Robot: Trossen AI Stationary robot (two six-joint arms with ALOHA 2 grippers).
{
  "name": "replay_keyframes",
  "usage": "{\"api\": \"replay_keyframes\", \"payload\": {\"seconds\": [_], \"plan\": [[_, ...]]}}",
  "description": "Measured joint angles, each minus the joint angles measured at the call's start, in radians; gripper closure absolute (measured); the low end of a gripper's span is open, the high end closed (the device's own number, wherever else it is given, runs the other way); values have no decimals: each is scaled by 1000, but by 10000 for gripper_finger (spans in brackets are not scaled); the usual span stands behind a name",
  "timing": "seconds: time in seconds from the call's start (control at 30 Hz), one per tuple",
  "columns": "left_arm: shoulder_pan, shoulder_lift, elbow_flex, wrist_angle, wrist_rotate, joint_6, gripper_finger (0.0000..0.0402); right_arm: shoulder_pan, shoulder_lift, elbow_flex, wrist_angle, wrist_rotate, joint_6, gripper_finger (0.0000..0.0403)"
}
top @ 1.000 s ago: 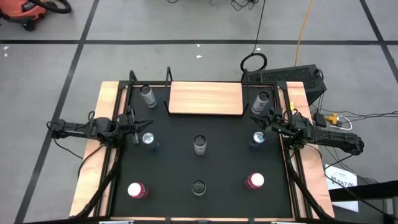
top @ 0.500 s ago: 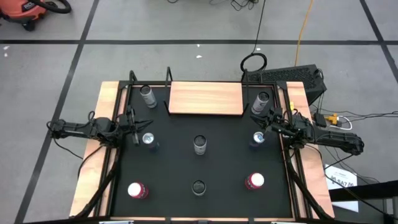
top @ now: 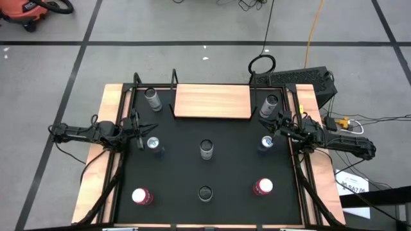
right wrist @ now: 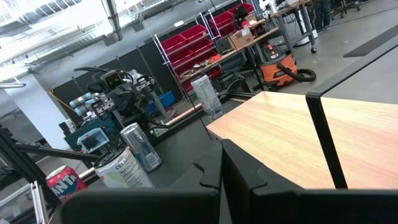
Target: Place canned beverage on shelf
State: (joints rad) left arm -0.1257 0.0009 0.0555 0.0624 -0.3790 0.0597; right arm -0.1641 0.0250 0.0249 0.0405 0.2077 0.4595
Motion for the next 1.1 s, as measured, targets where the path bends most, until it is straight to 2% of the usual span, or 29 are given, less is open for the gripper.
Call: {"api": "replay_keyframes", "payload": {"seconds": [0.17,0.33,0.5,0.77,0.93,1.1], "plan": [[0,0,0,0,0,0,402,0,0,0,33,0,17,403],[0,0,0,0,0,0,402,0,0,0,114,-14,266,403],[0,0,0,0,0,0,402,0,0,0,158,-16,364,403],[0,0,0,36,0,-3,402,0,2,0,160,161,431,400],[0,0,0,116,6,-127,402,0,2,0,172,239,446,371],[0,0,0,175,7,-133,402,0,2,0,173,278,454,313]]}}
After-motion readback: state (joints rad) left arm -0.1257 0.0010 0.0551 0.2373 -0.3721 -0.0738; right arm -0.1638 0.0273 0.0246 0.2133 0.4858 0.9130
